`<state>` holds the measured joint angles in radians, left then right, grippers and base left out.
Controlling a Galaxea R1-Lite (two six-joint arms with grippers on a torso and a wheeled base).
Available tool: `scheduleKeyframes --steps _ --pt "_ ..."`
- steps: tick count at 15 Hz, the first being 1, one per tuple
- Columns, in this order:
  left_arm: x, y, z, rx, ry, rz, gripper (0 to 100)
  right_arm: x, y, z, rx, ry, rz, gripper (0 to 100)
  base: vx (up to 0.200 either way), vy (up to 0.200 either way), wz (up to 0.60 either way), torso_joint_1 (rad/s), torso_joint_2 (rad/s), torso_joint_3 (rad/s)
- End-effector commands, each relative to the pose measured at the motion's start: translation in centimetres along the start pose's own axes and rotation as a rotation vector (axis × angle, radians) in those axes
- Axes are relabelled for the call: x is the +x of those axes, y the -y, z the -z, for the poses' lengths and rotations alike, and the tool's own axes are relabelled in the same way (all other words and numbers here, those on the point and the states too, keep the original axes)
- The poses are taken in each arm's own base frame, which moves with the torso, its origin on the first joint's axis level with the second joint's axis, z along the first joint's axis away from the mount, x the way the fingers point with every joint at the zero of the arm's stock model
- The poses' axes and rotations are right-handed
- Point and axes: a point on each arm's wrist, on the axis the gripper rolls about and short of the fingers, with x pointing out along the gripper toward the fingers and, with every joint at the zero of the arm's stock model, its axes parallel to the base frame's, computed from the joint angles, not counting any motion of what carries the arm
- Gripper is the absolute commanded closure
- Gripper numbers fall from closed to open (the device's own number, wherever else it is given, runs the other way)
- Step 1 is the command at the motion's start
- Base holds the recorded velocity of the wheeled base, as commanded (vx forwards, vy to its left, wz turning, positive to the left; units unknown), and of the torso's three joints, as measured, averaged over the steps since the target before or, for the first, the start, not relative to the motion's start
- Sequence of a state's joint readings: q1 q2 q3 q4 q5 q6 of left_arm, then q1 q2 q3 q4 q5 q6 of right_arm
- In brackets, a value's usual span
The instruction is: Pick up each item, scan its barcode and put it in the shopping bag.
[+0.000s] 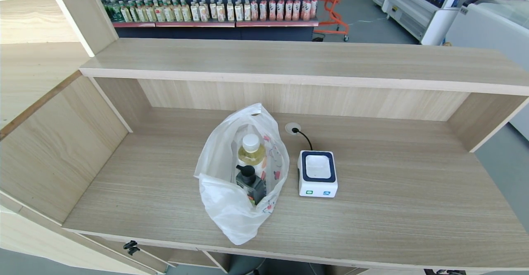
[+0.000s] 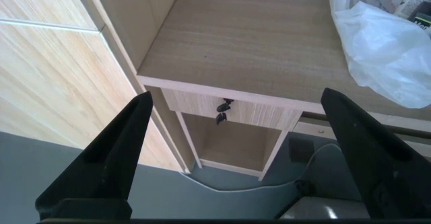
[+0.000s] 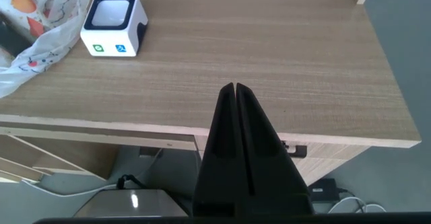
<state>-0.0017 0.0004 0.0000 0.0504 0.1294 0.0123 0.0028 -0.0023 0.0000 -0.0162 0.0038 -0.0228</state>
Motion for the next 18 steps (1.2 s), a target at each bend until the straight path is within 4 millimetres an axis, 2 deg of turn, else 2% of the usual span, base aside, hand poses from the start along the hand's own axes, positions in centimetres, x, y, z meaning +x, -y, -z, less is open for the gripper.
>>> scheduleKeyframes --steps 1,3,6,18 --pt "0.0 0.0 0.0 0.0 0.0 0.0 0 0.02 0.0 -0.01 0.0 -0.002 -0.001 100 0.0 0.0 0.0 0.0 0.0 0.0" --pt "0.01 0.0 0.0 0.002 -0.001 0.0 0 0.02 0.0 -0.01 0.0 -0.002 -0.001 100 0.0 0.0 0.0 0.0 0.0 0.0" --pt "0.01 0.0 0.0 0.002 -0.001 0.0 0 0.02 0.0 -0.01 0.0 -0.002 -0.001 100 0.2 0.0 0.0 0.001 0.0 0.002" --pt "0.0 0.0 0.0 0.0 0.0 -0.001 0 0.02 0.0 -0.01 0.003 -0.002 -0.001 100 0.0 0.0 0.0 0.0 0.0 0.0"
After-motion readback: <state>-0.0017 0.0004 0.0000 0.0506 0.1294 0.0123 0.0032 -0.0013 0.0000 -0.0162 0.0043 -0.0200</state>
